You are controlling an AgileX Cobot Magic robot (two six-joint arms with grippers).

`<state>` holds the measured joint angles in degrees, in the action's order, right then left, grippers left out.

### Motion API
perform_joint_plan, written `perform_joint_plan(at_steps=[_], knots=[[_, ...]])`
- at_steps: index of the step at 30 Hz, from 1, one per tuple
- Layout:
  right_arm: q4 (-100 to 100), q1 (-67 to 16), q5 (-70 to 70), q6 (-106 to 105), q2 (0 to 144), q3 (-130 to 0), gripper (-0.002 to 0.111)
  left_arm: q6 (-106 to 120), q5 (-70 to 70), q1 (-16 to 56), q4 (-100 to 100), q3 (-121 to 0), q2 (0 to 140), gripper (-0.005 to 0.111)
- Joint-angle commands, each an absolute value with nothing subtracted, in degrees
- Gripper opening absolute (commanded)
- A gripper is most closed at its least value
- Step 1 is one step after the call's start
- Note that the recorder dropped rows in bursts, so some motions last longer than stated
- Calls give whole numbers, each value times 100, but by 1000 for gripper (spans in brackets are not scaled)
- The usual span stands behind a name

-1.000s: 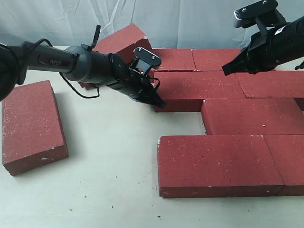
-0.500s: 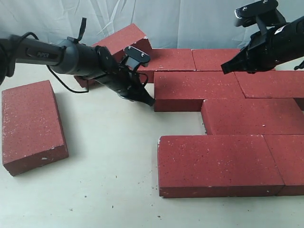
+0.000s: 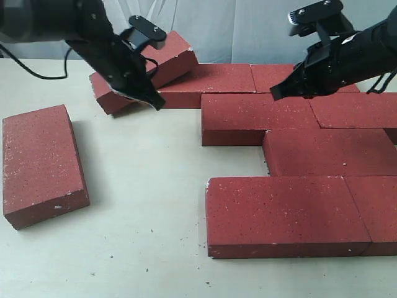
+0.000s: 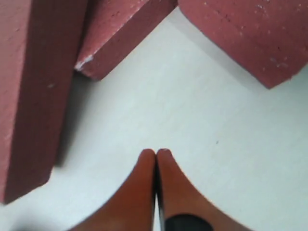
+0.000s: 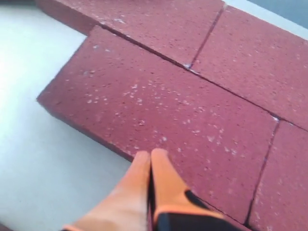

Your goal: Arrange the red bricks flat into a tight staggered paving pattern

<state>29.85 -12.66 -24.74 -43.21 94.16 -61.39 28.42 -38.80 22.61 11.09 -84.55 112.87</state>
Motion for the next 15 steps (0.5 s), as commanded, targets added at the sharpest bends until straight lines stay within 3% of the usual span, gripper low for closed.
perform_joint_plan(at_steps=[1, 5, 10, 15], knots=[[3053, -1634, -2471, -4661, 9359, -6112, -1, 2440, -4291, 1918, 489, -8084, 10488, 0], [3161, -1892, -2664, -4661, 9359, -6112, -1, 1557, -4239, 1420, -432, -7788, 10165, 0], [3656, -2455, -3998, -5966, 9359, -6175, -1, 1174, -4020, 698, -583, -7513, 10279, 0], [4536, -3149, -3768, -6944, 9401, -6175, -1, 1049, -3610, 145, -583, -7412, 10585, 0]])
